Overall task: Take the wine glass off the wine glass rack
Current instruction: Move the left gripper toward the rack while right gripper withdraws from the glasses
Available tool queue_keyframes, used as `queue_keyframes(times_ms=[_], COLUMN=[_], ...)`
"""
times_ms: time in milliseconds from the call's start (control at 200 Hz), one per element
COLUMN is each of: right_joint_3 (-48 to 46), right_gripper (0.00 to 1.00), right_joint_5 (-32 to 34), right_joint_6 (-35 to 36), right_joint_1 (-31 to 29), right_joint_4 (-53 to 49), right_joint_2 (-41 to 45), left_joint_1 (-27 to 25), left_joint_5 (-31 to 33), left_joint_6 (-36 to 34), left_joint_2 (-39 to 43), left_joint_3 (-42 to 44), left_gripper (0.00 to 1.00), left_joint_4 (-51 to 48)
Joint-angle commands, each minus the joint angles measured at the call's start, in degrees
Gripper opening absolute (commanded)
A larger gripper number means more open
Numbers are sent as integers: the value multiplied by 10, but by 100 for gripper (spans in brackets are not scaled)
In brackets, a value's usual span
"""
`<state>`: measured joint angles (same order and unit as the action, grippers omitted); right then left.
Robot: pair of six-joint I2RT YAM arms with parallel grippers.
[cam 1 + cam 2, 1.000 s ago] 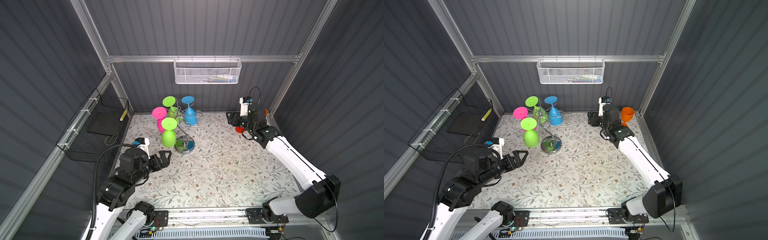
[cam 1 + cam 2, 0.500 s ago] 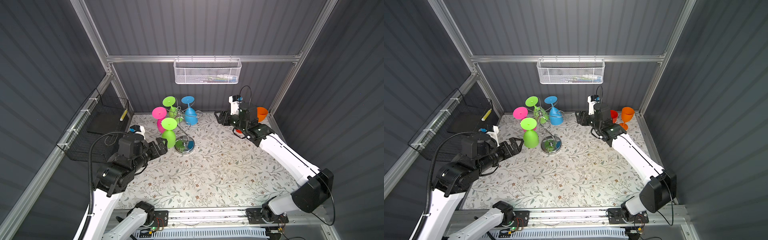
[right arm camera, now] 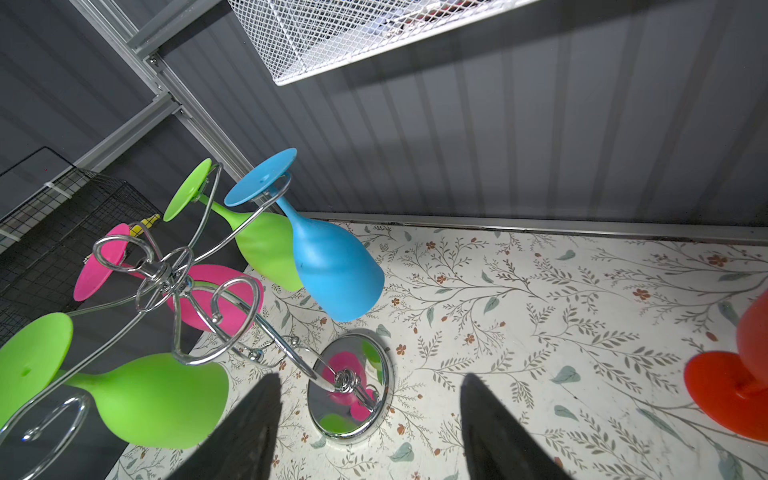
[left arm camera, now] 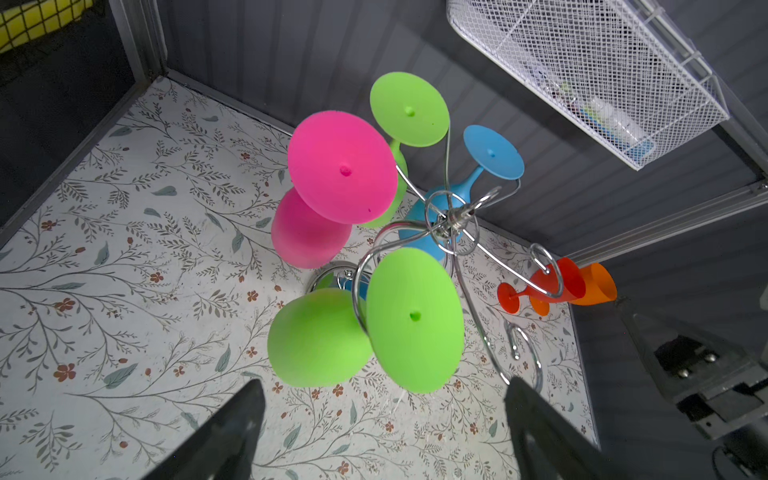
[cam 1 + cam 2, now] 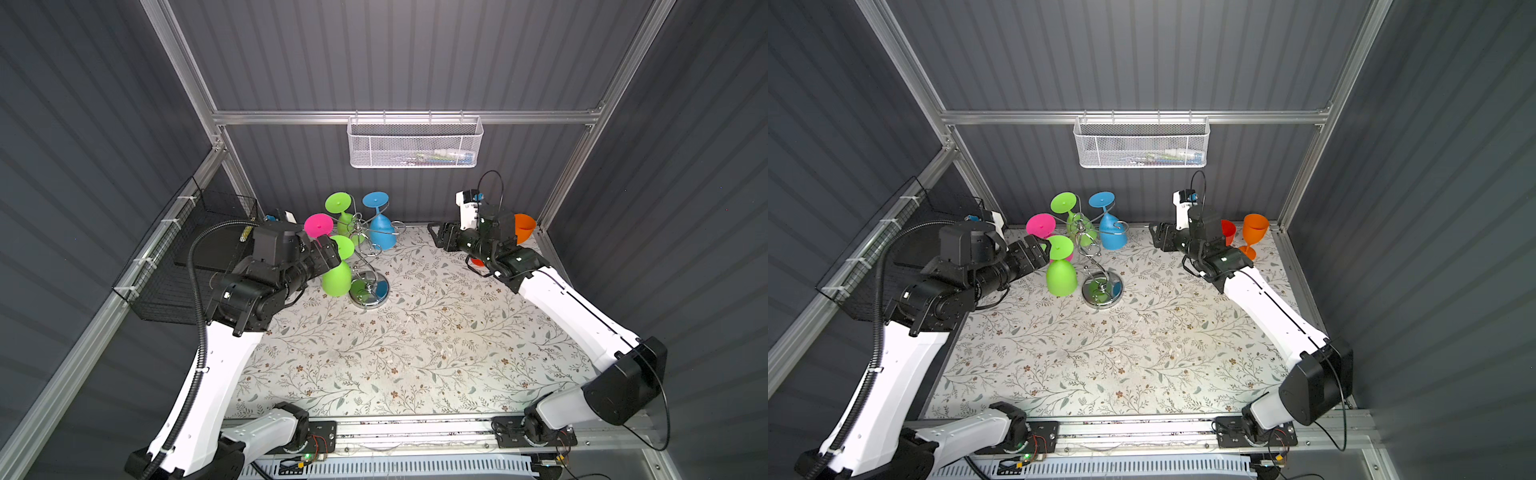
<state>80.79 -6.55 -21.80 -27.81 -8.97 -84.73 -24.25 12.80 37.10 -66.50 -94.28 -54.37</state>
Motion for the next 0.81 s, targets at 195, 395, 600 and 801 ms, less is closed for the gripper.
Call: queue_keyframes(times_ms=[195,395,600,801], right_joint_3=[13,12,25,21], right_gripper=[68,68,67,67], right_joint_5=[0,5,0,4], right_joint_6=[8,6,8,9], right_joint_1=[-2,-5,-12,-18], right_joint_4=[-2,-5,-13,-11], right_joint_2=[-5,-1,-11,-10], left_joint_1=[59,116,190,248], left_joint_5=[-26,-113,-216,-312], left_joint_6=[-24,-15,-1,22], left_joint_2=[-47,-47,-42,-42], left_joint_3=[-68,-52,-24,18], left_gripper=[88,87,85,82], left_joint_4=[-10,5,35,75])
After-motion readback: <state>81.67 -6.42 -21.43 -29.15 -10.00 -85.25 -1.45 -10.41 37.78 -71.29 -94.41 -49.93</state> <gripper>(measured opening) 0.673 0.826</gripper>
